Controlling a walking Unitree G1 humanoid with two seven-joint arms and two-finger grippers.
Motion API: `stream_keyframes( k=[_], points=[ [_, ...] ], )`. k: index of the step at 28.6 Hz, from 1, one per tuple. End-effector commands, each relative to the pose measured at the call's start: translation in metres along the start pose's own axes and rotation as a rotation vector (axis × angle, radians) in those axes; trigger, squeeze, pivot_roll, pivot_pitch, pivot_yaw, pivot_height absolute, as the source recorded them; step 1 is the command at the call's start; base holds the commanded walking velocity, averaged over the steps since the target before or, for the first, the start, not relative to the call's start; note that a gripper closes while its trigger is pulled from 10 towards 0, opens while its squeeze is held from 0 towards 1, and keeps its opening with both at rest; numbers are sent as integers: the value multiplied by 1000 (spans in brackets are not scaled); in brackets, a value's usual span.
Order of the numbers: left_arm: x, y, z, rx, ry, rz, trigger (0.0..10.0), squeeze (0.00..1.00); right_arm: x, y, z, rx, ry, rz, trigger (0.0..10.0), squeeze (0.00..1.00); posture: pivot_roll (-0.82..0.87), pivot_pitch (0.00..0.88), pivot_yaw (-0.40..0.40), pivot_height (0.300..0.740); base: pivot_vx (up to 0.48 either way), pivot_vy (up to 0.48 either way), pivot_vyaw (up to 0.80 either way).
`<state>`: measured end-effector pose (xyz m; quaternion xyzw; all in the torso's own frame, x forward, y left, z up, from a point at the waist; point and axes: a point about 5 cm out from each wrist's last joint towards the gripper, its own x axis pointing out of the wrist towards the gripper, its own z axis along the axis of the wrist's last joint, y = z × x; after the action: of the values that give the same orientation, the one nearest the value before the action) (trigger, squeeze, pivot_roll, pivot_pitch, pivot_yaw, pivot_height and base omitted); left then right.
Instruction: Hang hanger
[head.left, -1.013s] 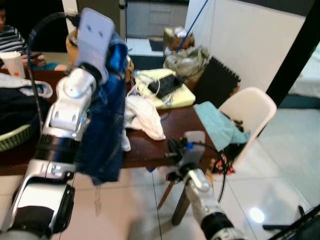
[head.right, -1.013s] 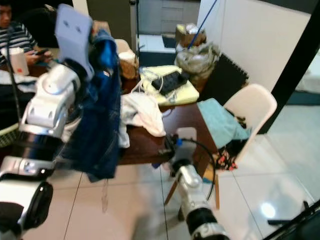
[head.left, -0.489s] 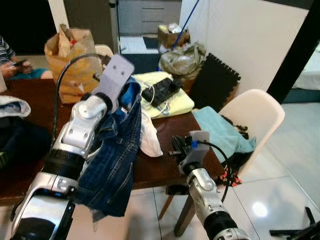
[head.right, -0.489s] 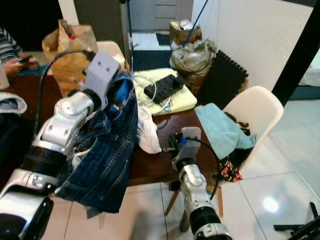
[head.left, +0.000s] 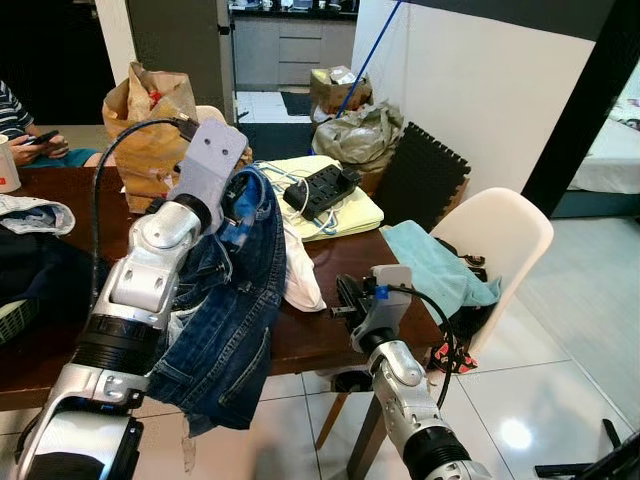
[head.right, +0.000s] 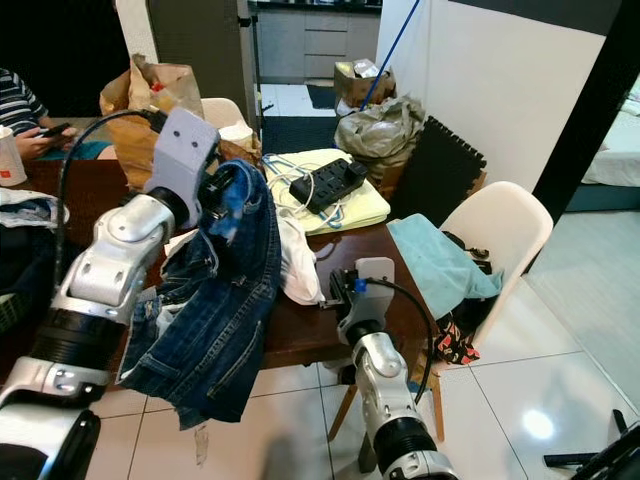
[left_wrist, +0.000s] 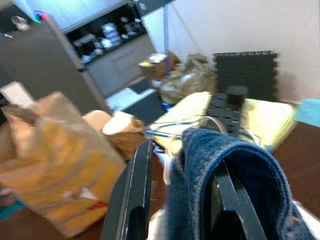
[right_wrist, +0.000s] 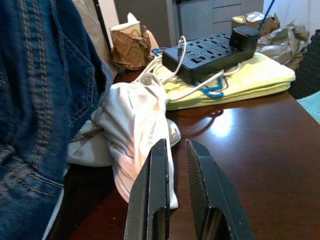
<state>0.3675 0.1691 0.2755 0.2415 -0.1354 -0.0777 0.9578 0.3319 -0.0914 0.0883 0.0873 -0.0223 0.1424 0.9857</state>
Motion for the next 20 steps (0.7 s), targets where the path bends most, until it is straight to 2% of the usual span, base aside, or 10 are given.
stream_keyframes(
  k=[1, 2, 3, 5, 6, 7, 9, 10, 14, 20],
  points=[
    [-5, 22, 0, 38, 43, 106, 10000, 0, 0, -1, -2, 0, 19, 1, 10000, 0, 82, 0, -65, 740, 0, 0, 0],
    [-5, 22, 0, 38, 43, 106, 10000, 0, 0, -1, -2, 0, 19, 1, 10000, 0, 82, 0, -65, 740, 0, 0, 0],
    [-8, 30, -7, 50, 105, 115, 10000, 247, 0, 0, -3, 0, 24, 4, 10000, 0, 85, 0, -68, 740, 0, 0, 0],
    [-11, 33, -12, 50, 147, 110, 10000, 247, 0, 0, -3, 0, 27, 6, 10000, 0, 86, 0, -69, 740, 0, 0, 0],
    [-15, 33, -23, 43, 229, 95, 10000, 1000, 0, 0, -3, -2, 34, 12, 10000, 0, 88, 0, -73, 740, 0, 0, 0],
    [-20, 29, -37, 18, 330, 65, 10000, 1000, 1, 1, -4, -3, 44, 24, 10000, 0, 87, 0, -73, 740, 0, 0, 0],
    [-24, 26, -45, -2, 397, 48, 10000, 1000, 1, 2, -5, -4, 51, 32, 10000, 0, 87, 0, -73, 740, 0, 0, 0],
    [-28, 20, -52, -32, 461, -1, 10000, 0, 2, 3, -6, -8, 60, 38, 10000, 0, 84, 0, -74, 740, 0, 0, 0],
    [-38, 7, -60, -42, 563, -139, 10000, 0, 2, 2, -6, -12, 66, 37, 10000, 0, 86, 0, -74, 740, 0, 0, 0],
    [-39, 6, -55, -46, 556, -184, 10000, 0, 2, 2, -6, -11, 67, 35, 10000, 0, 85, 0, -69, 740, 0, 0, 0]
  ],
)
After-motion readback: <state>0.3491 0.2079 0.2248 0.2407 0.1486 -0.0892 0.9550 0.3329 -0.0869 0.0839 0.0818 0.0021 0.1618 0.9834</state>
